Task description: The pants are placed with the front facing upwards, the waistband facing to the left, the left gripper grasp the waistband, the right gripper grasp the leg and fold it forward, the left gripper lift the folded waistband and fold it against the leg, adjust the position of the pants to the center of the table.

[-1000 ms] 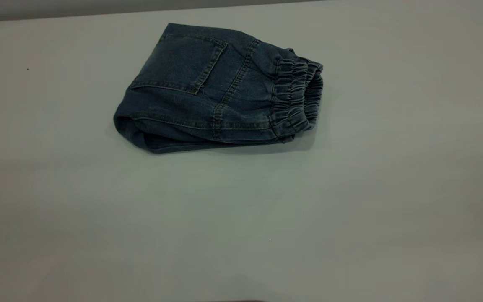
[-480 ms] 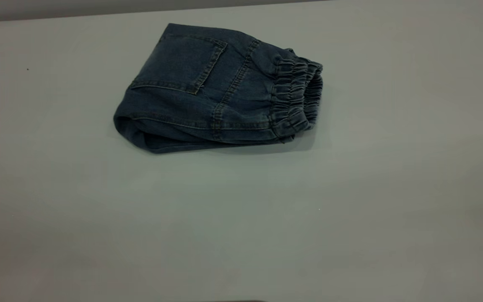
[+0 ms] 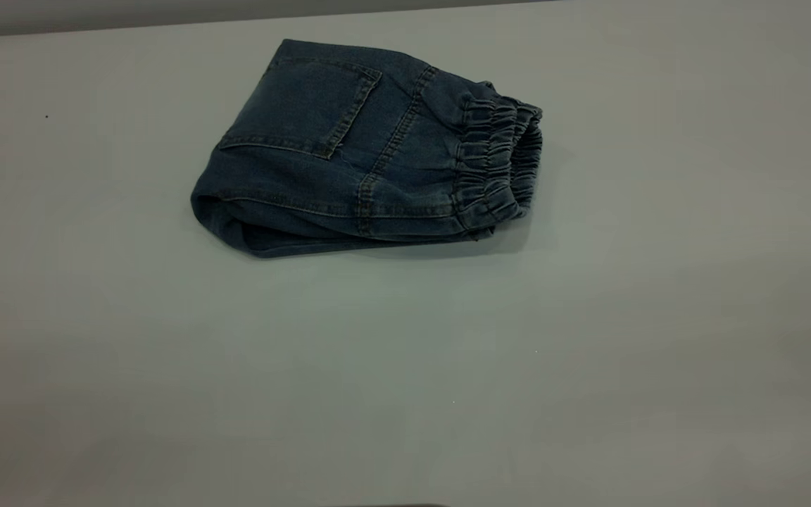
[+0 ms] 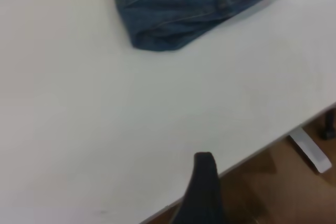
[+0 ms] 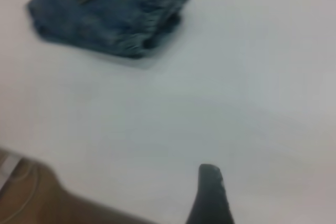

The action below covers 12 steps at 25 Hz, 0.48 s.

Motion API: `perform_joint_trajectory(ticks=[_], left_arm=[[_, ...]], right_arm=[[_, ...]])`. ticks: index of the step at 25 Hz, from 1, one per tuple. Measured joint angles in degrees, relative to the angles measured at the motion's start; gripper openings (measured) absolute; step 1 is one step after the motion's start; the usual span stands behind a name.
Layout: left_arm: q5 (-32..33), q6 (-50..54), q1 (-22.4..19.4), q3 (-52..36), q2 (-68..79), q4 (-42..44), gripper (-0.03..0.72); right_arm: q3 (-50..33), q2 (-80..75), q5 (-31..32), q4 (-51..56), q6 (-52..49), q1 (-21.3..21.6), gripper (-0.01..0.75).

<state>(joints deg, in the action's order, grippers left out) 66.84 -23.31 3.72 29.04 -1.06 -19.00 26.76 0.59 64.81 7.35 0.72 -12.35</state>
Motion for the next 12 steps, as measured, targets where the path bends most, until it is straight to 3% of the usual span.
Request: perform_joint_trajectory(ticks=[6,12], left_arm=[[0.0,0.0,-4.81,0.0,0.0,0.0,0.571],[0.0,0.0,-7.87,0.0,0.0,0.0,0.571]], right_arm=[[0.0,0.02,0.0,0.0,0.0,7.22,0.46],[0.0,0.02,0.0,0.0,0.0,7.79,0.46]])
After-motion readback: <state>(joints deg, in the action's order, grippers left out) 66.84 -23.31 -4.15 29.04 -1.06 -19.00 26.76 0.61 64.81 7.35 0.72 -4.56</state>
